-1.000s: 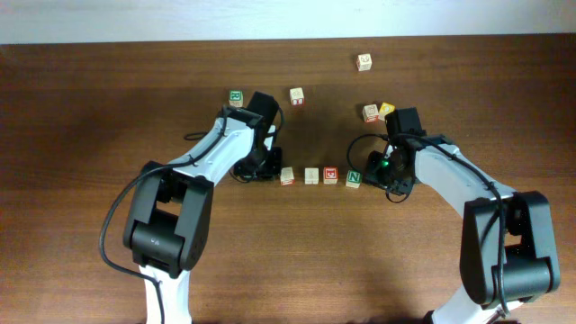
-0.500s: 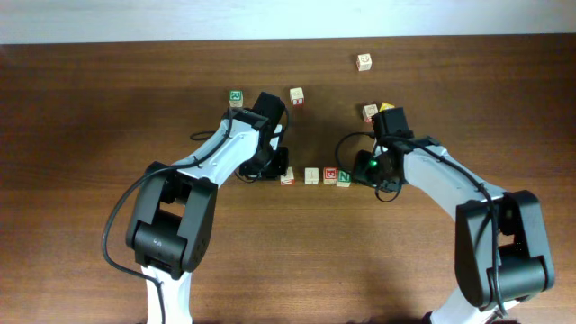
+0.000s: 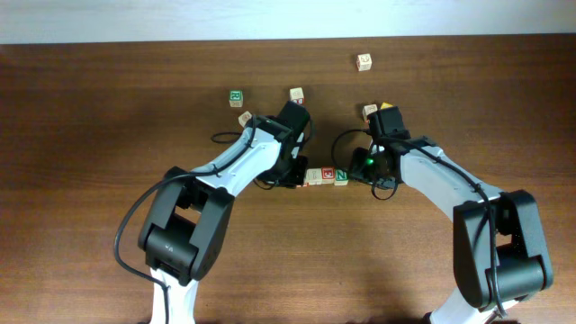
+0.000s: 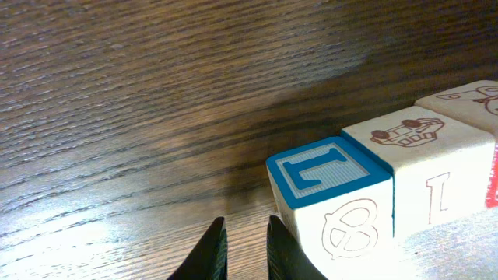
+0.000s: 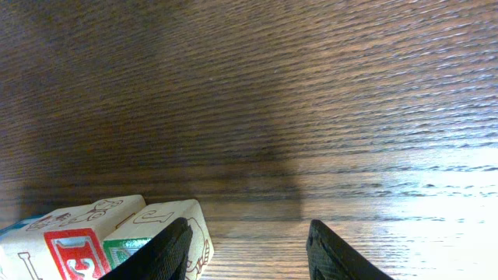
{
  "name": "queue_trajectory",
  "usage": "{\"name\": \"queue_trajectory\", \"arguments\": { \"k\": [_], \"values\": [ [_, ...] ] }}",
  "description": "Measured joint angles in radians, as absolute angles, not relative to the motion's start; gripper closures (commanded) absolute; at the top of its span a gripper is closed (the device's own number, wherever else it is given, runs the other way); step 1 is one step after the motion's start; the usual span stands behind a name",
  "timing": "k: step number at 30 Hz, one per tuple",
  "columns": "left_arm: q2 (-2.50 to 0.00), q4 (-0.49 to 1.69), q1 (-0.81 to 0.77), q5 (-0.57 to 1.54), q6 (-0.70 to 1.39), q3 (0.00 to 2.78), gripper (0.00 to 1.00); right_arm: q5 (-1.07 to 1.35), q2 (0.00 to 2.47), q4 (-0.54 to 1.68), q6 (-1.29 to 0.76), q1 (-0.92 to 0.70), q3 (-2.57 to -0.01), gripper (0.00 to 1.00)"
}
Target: Rotate 4 blocks
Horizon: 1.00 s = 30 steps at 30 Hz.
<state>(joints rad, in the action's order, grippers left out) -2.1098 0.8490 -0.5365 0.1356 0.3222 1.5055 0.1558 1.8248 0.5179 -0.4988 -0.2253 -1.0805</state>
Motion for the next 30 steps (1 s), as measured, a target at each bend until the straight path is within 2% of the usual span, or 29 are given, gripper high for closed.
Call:
{"name": "queue_trajectory", "arguments": {
  "k": [3,6,8,9,10,12,13,23,26,29,30],
  "values": [
    [-2.11,0.848,-0.546,0.114,0.323,1.505,0.66,0.139,1.825,0.518,-0.498,-0.226,-1.081,0.5],
    [-2.11,0.852,-0.549,0.077,0.328,1.505,0.66,0.127,1.825,0.518,-0.499,-0.226,-1.081,0.5],
    [-2.11,0.866,-0.55,0.066,0.327,1.505,0.61,0.136,1.825,0.526,-0.499,-0.229,-1.081,0.5],
    [-2.11,0.878,-0.549,0.062,0.325,1.505,0.55,0.142,1.825,0.539,-0.498,-0.231,-1.083,0.5],
    [-2.11,0.888,-0.545,0.062,0.322,1.506,0.4,0.151,1.826,0.562,-0.498,-0.231,-1.09,0.46],
    [-2.11,0.916,-0.523,0.058,0.307,1.511,0.29,0.162,1.828,0.604,-0.486,-0.231,-1.116,0.44],
    [-2.11,0.925,-0.509,0.06,0.298,1.513,0.28,0.168,1.83,0.623,-0.471,-0.229,-1.137,0.43],
    [-2.115,1.021,-0.394,0.07,0.215,1.682,0.28,0.202,1.832,0.636,-0.414,-0.24,-1.281,0.45],
    [-2.115,1.024,-0.393,0.07,0.205,1.719,0.32,0.202,1.834,0.599,-0.407,-0.252,-1.281,0.55],
    [-2.115,1.025,-0.393,0.07,0.201,1.721,0.34,0.2,1.843,0.545,-0.41,-0.281,-1.283,0.58],
    [-2.115,1.025,-0.393,0.071,0.201,1.721,0.37,0.197,1.849,0.536,-0.408,-0.29,-1.284,0.59]
  ]
}}
